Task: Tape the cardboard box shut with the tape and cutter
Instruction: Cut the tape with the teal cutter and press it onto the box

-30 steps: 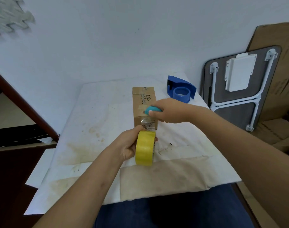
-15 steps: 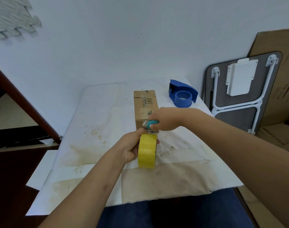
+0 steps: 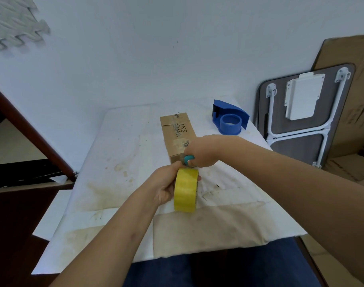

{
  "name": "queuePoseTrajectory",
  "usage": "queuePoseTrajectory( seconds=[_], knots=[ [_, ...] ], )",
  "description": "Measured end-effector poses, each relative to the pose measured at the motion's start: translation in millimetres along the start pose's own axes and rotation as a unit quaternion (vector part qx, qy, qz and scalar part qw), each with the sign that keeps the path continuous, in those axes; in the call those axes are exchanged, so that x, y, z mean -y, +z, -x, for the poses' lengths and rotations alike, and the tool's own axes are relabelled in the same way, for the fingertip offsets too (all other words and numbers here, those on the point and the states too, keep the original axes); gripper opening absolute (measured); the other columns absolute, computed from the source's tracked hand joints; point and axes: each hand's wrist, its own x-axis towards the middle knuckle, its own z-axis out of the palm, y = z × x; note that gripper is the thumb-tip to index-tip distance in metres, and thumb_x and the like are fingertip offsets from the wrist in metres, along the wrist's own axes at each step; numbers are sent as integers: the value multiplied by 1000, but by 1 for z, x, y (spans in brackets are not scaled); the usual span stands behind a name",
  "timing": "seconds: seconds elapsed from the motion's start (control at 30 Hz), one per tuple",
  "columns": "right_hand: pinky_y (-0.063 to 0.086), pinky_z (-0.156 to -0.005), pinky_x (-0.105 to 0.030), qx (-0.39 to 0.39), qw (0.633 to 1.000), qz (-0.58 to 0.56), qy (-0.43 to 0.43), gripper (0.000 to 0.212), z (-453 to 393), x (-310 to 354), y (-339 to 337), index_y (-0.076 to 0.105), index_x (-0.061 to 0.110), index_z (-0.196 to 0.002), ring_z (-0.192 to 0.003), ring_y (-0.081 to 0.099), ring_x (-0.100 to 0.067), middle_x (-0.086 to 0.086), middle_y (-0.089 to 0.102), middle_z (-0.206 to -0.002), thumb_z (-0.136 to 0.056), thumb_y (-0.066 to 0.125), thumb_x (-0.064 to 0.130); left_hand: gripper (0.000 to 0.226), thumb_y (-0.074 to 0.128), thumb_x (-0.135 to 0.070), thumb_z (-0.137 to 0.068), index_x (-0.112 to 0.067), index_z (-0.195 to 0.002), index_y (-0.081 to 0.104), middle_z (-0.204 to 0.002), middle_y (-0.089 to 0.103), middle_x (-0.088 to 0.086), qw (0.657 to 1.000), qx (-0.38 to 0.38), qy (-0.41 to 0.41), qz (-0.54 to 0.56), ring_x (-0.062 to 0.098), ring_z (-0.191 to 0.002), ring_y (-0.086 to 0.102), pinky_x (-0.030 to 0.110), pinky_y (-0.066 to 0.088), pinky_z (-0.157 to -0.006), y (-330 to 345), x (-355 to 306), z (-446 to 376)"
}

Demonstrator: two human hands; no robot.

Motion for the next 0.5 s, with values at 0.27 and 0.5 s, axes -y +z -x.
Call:
queuePoseTrajectory(
  seconds=[0.27,0.5],
  knots=[
    [37,-67,-29,-8,999,40,23,33,-1,5,-3,55,15,-126,-85,52,-19,-2,54,-97,-99,44,32,29,58,-11,-91,-2,-118,61,-81,75,23,1000,-6,7,0,27,-65,73,44,55,-85,0,-1,1],
    [31,-51,-25,-19,990,129,46,32,5,5,-4,53,16,-127,-72,47,-16,-1,49,-85,-97,51,28,30,57,-14,-93,-3,-120,62,-85,76,21,1000,-7,7,-12,26,-68,74,41,59,-77,0,-2,0]
  ],
)
